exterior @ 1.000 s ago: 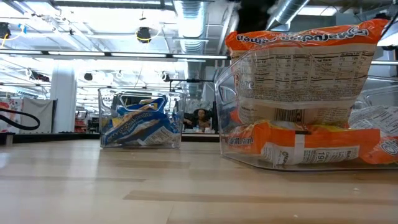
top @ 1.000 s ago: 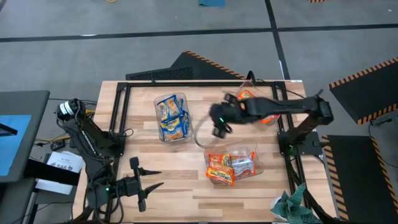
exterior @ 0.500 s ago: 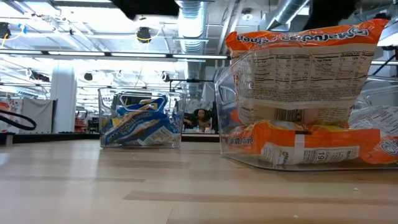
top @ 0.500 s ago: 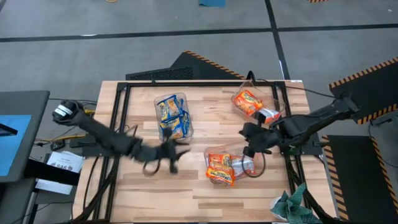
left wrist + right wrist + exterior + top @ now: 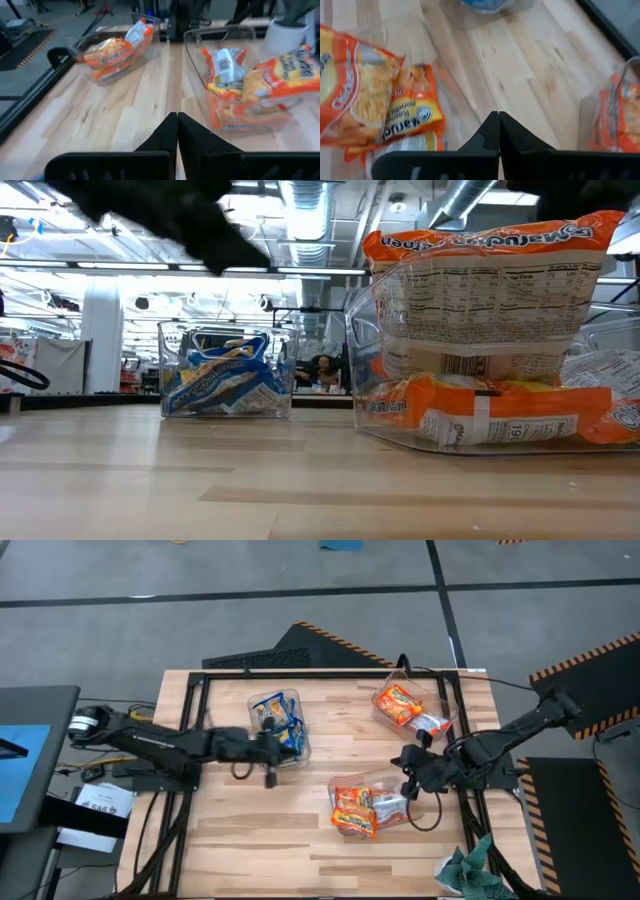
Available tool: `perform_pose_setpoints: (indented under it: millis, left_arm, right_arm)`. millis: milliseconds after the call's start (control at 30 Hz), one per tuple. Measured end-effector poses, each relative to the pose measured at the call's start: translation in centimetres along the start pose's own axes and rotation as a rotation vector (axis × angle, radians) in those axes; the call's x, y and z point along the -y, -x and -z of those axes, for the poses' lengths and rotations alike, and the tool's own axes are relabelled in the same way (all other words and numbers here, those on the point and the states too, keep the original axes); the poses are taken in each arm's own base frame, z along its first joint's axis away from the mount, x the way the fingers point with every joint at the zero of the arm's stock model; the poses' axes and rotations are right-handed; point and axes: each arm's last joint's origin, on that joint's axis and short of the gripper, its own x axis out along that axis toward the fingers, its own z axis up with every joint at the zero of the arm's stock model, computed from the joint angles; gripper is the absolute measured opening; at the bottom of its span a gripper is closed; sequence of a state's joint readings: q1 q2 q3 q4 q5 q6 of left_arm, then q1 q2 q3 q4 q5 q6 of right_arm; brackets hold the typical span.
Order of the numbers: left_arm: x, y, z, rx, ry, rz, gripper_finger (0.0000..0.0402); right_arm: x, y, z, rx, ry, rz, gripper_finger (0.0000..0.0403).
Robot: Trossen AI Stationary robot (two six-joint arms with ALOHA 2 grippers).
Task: Sort Maruchan noodles
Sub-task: Return to Home Position
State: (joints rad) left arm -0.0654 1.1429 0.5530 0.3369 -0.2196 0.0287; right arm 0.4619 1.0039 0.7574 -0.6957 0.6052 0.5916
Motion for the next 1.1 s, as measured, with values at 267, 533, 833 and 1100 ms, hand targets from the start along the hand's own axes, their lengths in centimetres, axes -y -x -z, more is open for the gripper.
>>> perform_pose_setpoints:
  millis: [267, 533, 833, 1100]
  left_arm:
    - [-1.2, 6.9, 7.5, 0.225, 0.158, 0.009, 0.0000]
    - [-0.7, 9.5, 9.3, 0.231, 0.161, 0.036, 0.0000]
    - [-0.9, 11.9, 8.7, 0.356, 0.094, 0.072, 0.0000]
    - [-1.2, 12.5, 9.2, 0.338, 0.103, 0.071, 0.0000]
  right_arm:
    - [-1.3, 0.9, 0.1, 0.074, 0.018, -0.079, 0.0015]
    - [-1.3, 1.0, -0.1, 0.089, 0.020, -0.087, 0.0017]
    - [-0.7, 3.0, 1.2, 0.044, 0.059, -0.137, 0.0017]
    - [-0.4, 4.6, 3.1, 0.261, -0.033, -0.251, 0.0017]
